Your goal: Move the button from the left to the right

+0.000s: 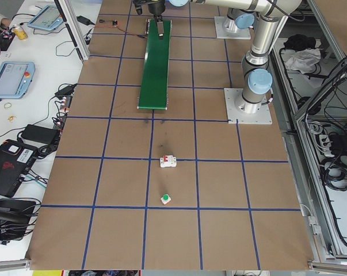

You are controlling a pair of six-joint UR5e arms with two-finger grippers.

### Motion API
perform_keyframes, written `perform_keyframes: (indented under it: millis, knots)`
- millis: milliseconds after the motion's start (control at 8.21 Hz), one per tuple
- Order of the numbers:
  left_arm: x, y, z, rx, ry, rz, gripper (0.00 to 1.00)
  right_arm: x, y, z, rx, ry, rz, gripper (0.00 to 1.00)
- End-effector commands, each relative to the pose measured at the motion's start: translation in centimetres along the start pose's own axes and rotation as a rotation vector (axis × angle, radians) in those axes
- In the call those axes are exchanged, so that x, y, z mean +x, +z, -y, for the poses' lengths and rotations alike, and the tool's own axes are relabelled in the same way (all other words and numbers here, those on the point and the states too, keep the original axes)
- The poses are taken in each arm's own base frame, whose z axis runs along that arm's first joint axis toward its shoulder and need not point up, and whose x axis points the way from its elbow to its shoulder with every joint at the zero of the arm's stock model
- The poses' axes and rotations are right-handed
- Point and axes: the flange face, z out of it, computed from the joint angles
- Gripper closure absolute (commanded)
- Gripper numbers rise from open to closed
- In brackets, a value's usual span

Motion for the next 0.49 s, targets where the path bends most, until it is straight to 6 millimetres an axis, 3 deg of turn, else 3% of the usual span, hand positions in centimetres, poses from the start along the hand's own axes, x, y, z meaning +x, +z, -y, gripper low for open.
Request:
perform_keyframes:
  millis: [0,122,244,365]
  knots:
    - [0.0,-0.1,-0.2,0.005,0.016,0.001,0.00,0.0,0.0,0.0,0.000,0.000,0.000,0.00]
    - [-1.1,0.2,0.5,-0.004,0.047,0.003,0.00,0.0,0.0,0.0,-0.002,0.000,0.000,0.00]
    - [-4.6,0.5,2.7,-0.006,0.059,0.005,0.00,0.0,0.0,0.0,0.000,-0.001,-0.001,0.00]
    - [-11.8,0.3,5.5,-0.003,-0.046,0.008,0.00,0.0,0.0,0.0,-0.002,-0.001,-0.001,0.00]
